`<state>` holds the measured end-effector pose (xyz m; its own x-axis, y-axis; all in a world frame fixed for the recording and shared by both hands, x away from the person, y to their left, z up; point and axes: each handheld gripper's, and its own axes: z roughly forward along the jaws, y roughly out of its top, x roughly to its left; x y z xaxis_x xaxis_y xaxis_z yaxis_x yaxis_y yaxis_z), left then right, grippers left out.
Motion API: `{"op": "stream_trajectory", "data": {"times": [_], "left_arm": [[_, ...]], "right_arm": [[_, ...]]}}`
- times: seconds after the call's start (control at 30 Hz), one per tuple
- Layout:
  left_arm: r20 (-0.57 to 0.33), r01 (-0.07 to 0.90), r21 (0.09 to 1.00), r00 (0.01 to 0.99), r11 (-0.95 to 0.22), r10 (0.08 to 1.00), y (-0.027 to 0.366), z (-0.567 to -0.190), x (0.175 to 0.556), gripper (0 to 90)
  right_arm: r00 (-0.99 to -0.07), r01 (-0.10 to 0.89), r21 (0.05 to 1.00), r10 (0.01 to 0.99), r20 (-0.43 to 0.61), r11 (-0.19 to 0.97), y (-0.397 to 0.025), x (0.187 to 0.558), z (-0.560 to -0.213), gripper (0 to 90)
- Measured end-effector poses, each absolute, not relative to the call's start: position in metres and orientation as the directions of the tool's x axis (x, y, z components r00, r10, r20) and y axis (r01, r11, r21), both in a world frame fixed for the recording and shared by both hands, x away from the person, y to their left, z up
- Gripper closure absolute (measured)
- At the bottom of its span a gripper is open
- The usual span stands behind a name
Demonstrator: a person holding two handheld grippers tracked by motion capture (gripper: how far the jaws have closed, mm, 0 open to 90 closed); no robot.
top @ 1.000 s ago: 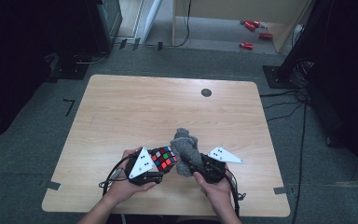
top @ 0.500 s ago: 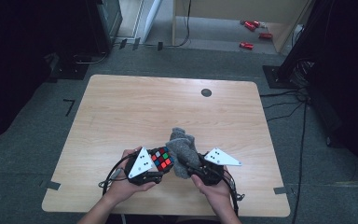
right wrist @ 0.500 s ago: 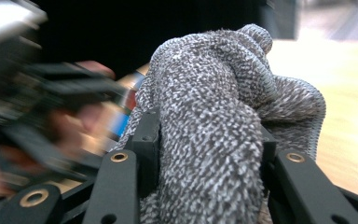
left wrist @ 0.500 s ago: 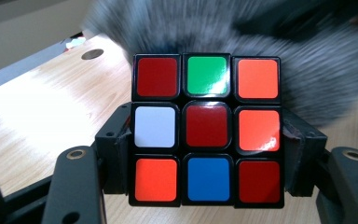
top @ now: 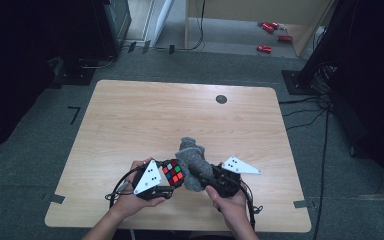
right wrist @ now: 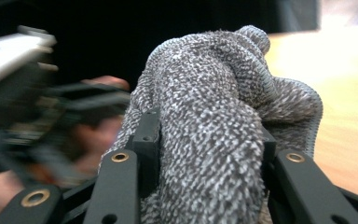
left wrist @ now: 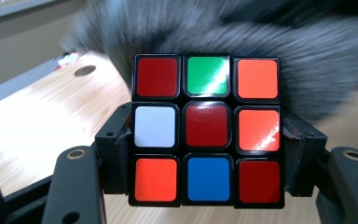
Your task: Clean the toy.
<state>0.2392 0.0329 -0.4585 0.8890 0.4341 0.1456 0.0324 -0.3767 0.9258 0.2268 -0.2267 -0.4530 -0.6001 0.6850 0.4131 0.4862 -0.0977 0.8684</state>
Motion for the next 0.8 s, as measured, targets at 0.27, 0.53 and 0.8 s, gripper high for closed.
{"op": "stream_trajectory", "data": {"times": [0.27,0.53,0.8], "left_arm": [[0.196,-0.015,0.916,0.889,-0.401,0.414,0.029,-0.461,0.235,34.4],[0.133,0.009,0.946,0.901,-0.324,0.413,0.038,-0.45,0.237,34.4],[0.163,0.01,0.924,0.894,-0.383,0.417,0.031,-0.457,0.237,34.4]], "right_arm": [[-0.64,0.415,0.902,0.667,0.381,-0.117,-0.224,0.217,-0.437,59.3],[-0.534,0.48,0.872,0.756,0.379,-0.097,-0.237,0.23,-0.458,59.7],[-0.669,0.369,0.924,0.661,0.34,-0.101,-0.218,0.214,-0.438,58.7]]}}
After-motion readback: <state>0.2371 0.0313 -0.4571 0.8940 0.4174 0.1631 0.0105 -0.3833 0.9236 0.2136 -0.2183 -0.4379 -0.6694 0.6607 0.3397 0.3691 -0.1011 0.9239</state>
